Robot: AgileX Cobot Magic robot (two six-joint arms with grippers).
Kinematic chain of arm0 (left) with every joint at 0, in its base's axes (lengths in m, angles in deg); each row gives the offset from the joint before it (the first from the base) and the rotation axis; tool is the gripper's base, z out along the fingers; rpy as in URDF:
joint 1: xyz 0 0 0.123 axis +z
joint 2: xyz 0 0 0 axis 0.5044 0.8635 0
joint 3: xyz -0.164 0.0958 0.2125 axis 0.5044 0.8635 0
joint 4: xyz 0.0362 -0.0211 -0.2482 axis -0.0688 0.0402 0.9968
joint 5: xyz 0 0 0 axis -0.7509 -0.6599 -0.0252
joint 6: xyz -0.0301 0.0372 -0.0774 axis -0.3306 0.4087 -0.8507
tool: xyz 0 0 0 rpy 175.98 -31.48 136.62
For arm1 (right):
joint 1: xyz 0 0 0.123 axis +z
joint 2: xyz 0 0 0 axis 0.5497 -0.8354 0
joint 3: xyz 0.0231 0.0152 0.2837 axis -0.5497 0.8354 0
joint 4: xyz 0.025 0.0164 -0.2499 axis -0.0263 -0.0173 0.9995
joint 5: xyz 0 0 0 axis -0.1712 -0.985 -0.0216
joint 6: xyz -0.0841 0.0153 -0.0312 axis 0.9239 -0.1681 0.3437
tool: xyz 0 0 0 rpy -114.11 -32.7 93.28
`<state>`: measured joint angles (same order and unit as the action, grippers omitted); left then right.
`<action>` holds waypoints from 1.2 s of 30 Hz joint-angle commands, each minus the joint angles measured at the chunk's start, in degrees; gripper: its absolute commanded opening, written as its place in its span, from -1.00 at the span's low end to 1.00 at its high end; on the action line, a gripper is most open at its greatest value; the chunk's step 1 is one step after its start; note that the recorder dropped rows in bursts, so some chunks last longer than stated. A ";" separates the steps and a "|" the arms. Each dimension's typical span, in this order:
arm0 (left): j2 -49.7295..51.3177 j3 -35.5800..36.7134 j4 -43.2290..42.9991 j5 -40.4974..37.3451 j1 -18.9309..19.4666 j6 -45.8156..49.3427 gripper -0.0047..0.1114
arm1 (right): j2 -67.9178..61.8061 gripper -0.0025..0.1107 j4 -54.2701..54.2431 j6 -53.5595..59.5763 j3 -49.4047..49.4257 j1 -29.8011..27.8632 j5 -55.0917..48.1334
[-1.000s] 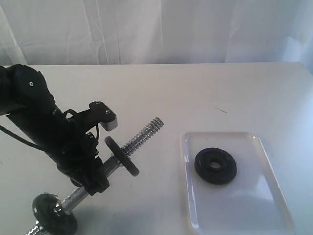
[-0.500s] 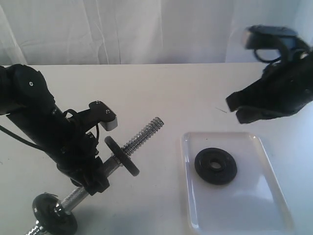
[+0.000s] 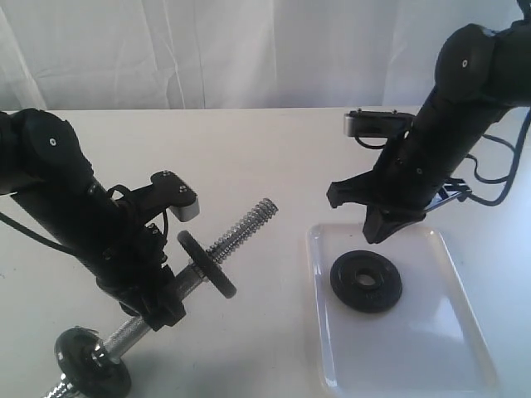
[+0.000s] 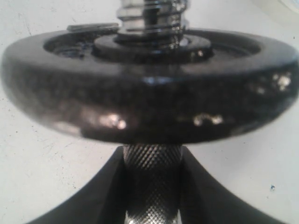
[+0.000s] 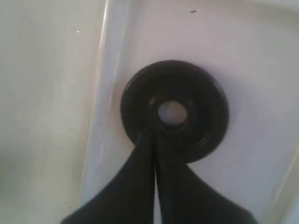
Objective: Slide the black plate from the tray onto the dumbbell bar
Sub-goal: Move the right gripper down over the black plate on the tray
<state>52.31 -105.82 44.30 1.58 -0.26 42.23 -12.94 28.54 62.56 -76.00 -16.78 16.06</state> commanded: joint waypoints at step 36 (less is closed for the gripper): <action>-3.08 -1.57 5.88 -1.33 -0.20 -0.23 -0.92 | 0.19 0.90 -9.75 20.03 -4.89 0.07 -7.39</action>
<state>52.31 -105.82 44.30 1.58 -0.26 42.23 -16.24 19.60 78.12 -80.47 -16.78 8.93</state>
